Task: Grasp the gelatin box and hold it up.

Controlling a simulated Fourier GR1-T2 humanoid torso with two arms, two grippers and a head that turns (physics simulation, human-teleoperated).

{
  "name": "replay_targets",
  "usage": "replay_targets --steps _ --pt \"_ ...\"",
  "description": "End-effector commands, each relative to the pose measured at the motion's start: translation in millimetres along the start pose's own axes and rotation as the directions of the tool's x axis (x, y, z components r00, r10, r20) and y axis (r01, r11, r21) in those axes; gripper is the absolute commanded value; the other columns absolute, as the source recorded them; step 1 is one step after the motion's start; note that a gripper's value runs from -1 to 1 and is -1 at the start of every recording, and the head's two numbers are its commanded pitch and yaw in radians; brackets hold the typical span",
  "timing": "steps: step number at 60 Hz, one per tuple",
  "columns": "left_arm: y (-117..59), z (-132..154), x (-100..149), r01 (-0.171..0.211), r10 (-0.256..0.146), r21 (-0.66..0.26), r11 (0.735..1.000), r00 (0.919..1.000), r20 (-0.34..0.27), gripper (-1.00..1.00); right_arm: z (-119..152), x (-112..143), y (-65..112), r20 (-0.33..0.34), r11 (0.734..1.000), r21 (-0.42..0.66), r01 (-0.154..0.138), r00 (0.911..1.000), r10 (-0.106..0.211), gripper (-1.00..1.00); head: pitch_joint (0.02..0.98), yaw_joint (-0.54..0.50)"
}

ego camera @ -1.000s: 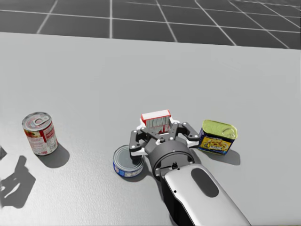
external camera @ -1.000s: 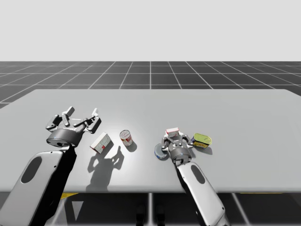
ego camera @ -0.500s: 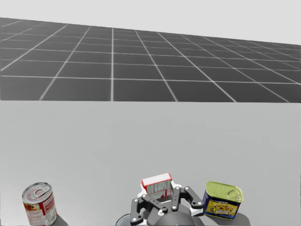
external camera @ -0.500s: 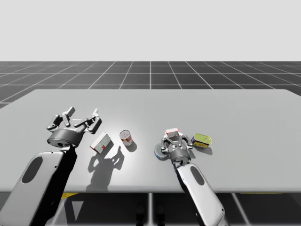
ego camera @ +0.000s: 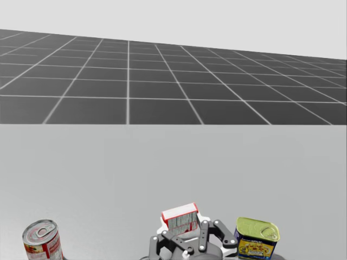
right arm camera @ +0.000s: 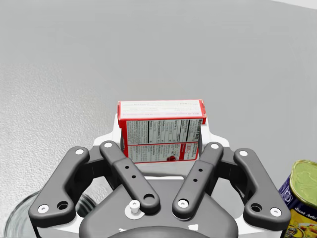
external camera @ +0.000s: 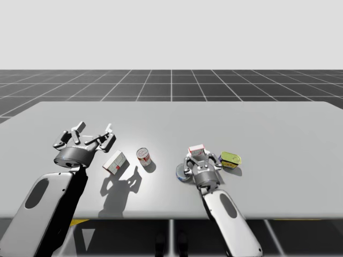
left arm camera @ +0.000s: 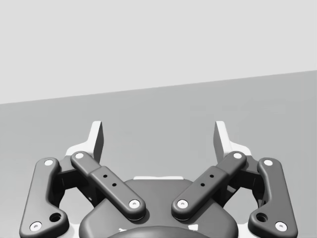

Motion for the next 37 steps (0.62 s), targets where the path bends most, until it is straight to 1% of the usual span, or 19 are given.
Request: replay_targets --steps 1,3,8,13,18,21,24,25,26,28,29,31,32,33,36,37 --pt "0.5 0.1 0.2 0.0 0.0 0.001 1.0 1.0 0.001 -1.0 -1.7 32.9 -13.5 0.094 0.991 -0.136 0.012 0.9956 0.001 1.0 0.471 -0.18" --pt "0.6 0.0 0.2 -0.001 0.001 0.001 1.0 1.0 0.001 -1.0 -1.3 40.0 -14.2 0.112 0.99 -0.141 0.014 0.9937 0.002 1.0 0.471 -0.18" --pt "0.5 0.0 0.3 -0.001 0.001 0.0 1.0 1.0 0.001 -1.0 -0.1 54.9 -16.5 0.139 0.99 -0.139 0.029 0.9902 -0.01 1.0 0.471 -0.18" --pt "0.4 0.0 0.4 -0.001 0.001 0.0 1.0 1.0 0.001 -1.0 -0.1 74.1 -20.2 0.182 0.989 -0.146 0.035 0.9833 -0.008 1.0 0.471 -0.18" --pt "0.4 0.1 0.4 -0.001 0.001 -0.001 1.0 1.0 0.001 -1.0 -1.2 84.5 -22.9 0.207 0.987 -0.152 0.044 0.9783 -0.012 1.0 0.471 -0.18" --pt "0.4 0.2 0.5 -0.001 0.001 0.0 1.0 1.0 0.002 -1.0 -1.8 96.9 -25.6 0.24 0.986 -0.158 0.054 0.9707 -0.015 1.0 0.47 -0.18" --pt "0.3 0.3 0.4 -0.001 0.001 -0.001 1.0 1.0 0.002 -1.0 -1.6 102.6 -26.7 0.261 0.986 -0.16 0.051 0.9654 -0.007 1.0 0.47 -0.18" --pt "0.3 0.3 0.4 -0.001 0.001 -0.001 1.0 1.0 0.002 -1.0 -1.5 106.3 -27.3 0.275 0.986 -0.161 0.049 0.9615 -0.003 1.0 0.469 -0.18" --pt "0.2 0.3 0.4 -0.001 0.001 -0.001 1.0 1.0 0.002 -1.0 -1.4 108.1 -27.6 0.28 0.986 -0.161 0.048 0.9599 -0.001 1.0 0.469 -0.18" --pt "0.1 0.2 0.4 -0.001 0.001 0.0 1.0 1.0 0.002 -1.0 -0.8 113.6 -28.6 0.3 0.986 -0.164 0.038 0.954 0.013 1.0 0.468 -0.18" --pt "0.1 0.2 0.4 -0.001 0.001 0.0 1.0 1.0 0.002 -1.0 -0.5 117.5 -29.5 0.315 0.986 -0.164 0.033 0.949 0.02 1.0 0.467 -0.18" --pt "0.1 0.2 0.4 -0.001 0.001 0.0 1.0 1.0 0.001 -1.0 0.2 121.9 -30.3 0.333 0.986 -0.162 0.033 0.9425 0.023 1.0 0.467 -0.18" --pt "0.0 0.1 0.5 -0.001 0.001 -0.001 1.0 1.0 0.001 -1.0 0.7 124.3 -30.9 0.345 0.986 -0.163 0.028 0.9383 0.03 1.0 0.467 -0.18" --pt "0.0 0.2 0.5 -0.001 0.001 -0.001 1.0 1.0 0.001 -1.0 1.4 128.7 -32.3 0.361 0.986 -0.164 0.022 0.9318 0.039 1.0 0.466 -0.18" --pt "-0.1 0.2 0.5 0.0 0.0 -0.001 1.0 1.0 0.001 -1.0 3.0 136.5 -34.6 0.392 0.986 -0.169 0.015 0.9183 0.054 1.0 0.464 -0.18" --pt "-0.2 0.1 0.5 0.001 -0.001 -0.001 1.0 1.0 0.001 -1.0 4.8 144.5 -37.1 0.428 0.985 -0.174 0.01 0.9015 0.066 1.0 0.463 -0.18"
